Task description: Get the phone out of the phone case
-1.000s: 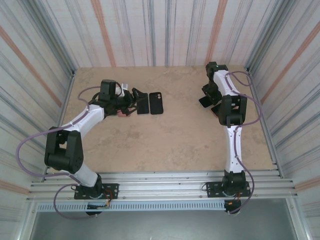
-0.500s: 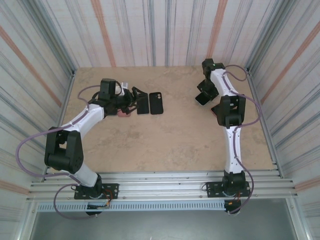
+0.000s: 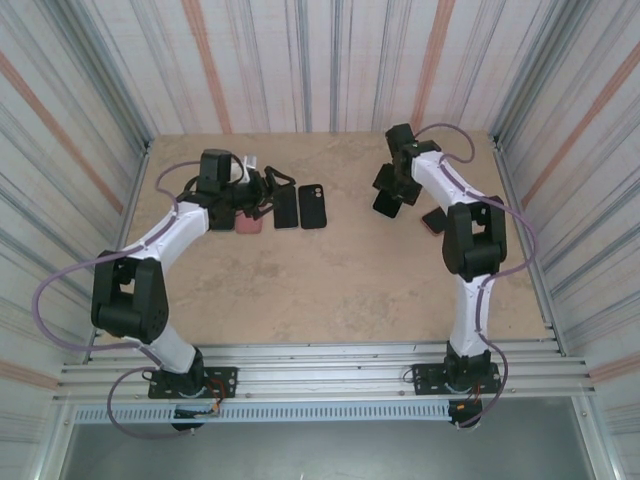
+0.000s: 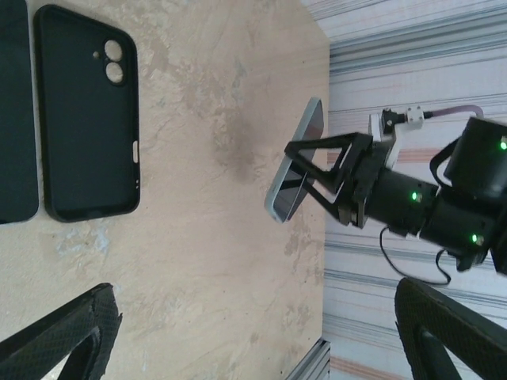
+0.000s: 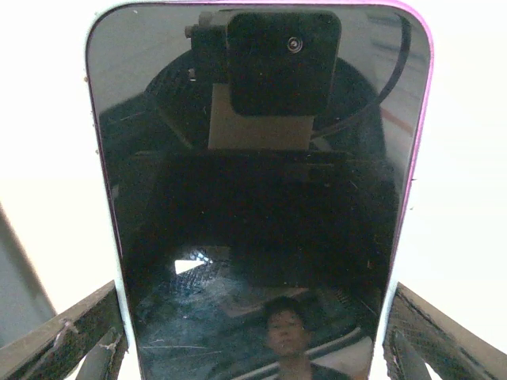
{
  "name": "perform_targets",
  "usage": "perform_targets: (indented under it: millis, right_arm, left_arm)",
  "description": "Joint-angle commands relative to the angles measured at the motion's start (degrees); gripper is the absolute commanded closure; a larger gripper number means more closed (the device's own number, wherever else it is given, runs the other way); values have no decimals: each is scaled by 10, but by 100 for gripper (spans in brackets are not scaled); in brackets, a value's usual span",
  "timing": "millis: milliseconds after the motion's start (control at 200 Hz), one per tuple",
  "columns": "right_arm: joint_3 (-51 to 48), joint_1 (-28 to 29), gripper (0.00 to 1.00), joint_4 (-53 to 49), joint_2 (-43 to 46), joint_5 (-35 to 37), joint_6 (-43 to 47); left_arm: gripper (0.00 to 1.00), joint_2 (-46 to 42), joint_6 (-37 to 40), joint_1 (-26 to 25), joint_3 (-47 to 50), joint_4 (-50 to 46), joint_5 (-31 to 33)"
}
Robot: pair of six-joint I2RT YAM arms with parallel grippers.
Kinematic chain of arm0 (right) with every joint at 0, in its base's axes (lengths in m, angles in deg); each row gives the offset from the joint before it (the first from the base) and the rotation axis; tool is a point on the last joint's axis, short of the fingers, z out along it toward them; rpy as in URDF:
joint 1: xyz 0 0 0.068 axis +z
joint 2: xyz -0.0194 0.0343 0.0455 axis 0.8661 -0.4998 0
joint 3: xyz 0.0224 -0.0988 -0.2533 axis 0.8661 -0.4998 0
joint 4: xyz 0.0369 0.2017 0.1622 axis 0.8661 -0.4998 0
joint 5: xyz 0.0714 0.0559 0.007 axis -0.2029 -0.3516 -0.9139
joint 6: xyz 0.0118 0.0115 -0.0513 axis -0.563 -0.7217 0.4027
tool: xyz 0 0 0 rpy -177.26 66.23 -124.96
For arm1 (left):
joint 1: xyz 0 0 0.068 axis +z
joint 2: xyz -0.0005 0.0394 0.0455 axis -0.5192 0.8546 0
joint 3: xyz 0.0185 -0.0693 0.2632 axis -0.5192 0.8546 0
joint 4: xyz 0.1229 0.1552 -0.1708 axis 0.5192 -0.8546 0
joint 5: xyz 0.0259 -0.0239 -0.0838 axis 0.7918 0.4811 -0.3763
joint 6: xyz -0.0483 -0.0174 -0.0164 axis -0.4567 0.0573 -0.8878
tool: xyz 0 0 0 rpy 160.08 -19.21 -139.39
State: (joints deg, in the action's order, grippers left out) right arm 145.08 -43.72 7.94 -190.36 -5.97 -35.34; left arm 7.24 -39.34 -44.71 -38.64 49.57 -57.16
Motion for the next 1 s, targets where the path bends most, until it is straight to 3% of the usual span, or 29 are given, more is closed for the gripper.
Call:
perform_targets:
  millis: [0,235,531,997]
  right_arm:
    - [-57,18,55,103,67,-34,77]
    - [-189,63,56,224,162,-90,161]
    - [-247,99,60,281,223,-153,202]
    - [-248,111,62,273,255,-196,217]
  left_arm:
    - [9,17,33,2,-30,1,-24]
    - [13,54,54,-33,-79,10,-26]
    - [18,90,104,-91,-138,-5,-11]
    - [47,126,164,-130,-196,-57,30]
